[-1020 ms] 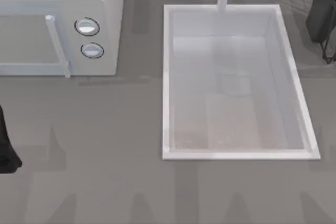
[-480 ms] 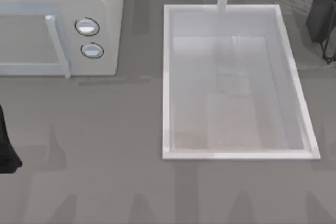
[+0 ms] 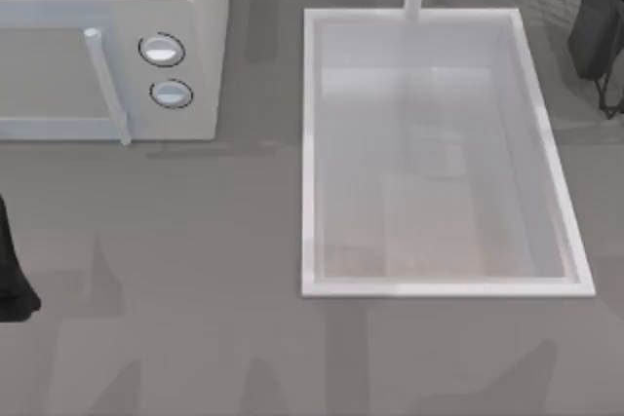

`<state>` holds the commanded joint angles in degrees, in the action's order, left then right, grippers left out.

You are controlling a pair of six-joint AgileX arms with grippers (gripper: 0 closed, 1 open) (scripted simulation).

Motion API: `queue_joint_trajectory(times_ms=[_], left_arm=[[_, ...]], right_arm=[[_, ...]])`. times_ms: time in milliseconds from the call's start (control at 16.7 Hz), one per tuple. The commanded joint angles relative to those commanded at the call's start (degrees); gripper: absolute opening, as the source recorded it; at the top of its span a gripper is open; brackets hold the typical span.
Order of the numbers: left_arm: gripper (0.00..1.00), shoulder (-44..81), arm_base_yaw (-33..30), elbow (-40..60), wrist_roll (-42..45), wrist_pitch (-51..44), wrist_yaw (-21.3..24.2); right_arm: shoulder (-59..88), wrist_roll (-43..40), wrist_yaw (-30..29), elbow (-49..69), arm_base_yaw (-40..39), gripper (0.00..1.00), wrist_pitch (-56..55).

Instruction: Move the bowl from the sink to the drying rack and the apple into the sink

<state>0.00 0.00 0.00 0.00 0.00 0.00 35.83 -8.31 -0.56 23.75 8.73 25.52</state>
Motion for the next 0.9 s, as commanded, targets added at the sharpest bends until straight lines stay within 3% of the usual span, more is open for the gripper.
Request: queue_joint_trajectory(times_ms=[540, 900], left_arm=[[1.0, 0.0, 0.0, 0.0, 0.0, 0.0, 0.0], [1.0, 0.0, 0.0, 0.0, 0.0, 0.0, 0.0]], right_arm=[[39.14, -8.61, 0.7, 25.65, 8.71, 1.0, 27.84], [50.4, -11.4, 0.6, 33.95, 11.42, 1.0, 35.91]])
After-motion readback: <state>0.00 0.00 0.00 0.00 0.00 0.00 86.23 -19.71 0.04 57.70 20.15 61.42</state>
